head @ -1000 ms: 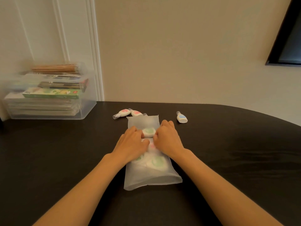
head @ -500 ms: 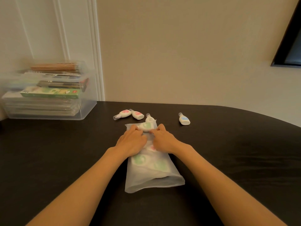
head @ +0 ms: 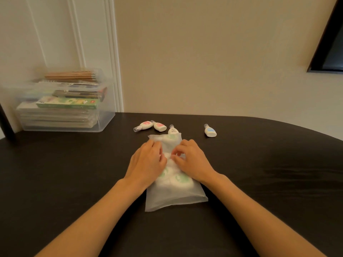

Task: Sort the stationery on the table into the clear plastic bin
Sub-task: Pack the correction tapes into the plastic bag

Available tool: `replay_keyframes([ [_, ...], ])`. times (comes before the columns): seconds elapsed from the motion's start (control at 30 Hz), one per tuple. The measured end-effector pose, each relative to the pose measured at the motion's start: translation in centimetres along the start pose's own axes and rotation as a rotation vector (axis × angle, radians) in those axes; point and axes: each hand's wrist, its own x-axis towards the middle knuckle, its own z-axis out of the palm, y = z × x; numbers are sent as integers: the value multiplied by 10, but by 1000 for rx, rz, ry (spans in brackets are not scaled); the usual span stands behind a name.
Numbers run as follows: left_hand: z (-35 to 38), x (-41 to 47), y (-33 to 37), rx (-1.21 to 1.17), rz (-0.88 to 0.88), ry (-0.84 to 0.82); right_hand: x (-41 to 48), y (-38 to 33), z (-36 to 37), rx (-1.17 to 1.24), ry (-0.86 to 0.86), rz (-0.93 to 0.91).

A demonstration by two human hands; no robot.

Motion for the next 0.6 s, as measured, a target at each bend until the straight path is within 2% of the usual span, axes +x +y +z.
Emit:
replay_keyframes([
  [0.1, 2, -2, 1, 89, 58, 11, -2, -3, -3, -66, -40, -23],
  [0.3, 3, 1, 1, 110, 17, -32, -4, -9, -4, -233, -99, -47],
  [0.43, 5, 3, 3, 132, 17, -63, -4, -6, -4, -267, -120, -33],
  [0.6, 3, 8, 3, 58, -80, -87, -1, -5, 0, -220, -133, 29],
])
